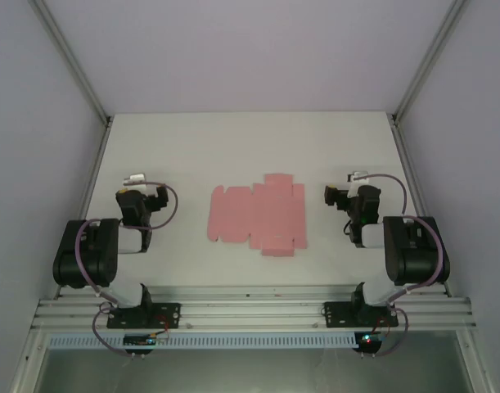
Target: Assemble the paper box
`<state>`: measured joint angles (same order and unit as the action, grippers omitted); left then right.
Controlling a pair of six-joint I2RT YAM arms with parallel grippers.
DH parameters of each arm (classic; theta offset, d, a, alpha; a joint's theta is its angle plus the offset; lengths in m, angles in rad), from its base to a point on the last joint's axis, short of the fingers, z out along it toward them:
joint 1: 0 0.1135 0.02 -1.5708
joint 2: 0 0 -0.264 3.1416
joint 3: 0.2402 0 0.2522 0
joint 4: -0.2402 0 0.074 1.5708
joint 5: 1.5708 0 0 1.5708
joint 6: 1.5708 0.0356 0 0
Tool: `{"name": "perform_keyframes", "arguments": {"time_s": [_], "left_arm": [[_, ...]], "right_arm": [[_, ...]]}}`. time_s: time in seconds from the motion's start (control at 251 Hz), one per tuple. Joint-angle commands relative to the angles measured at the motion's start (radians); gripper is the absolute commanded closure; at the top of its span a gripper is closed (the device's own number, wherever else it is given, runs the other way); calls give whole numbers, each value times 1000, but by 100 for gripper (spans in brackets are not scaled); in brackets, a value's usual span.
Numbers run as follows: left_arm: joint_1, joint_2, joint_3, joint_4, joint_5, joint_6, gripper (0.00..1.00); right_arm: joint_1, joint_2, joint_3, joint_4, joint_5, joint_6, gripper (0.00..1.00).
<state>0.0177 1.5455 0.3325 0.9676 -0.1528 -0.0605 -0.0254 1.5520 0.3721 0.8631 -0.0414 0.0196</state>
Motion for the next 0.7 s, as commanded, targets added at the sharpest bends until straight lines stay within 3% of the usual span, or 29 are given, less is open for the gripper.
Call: {"name": "perform_keyframes", "arguments": {"time_s": [0.0,0.694], "left_arm": [[-1,-9,10,6,4,11,1],[-1,-8,10,5,4,11,0]], "right_arm": [[6,-3,5,-3,2,18,1],[4,-3,7,-6,-10,19,1]]}}
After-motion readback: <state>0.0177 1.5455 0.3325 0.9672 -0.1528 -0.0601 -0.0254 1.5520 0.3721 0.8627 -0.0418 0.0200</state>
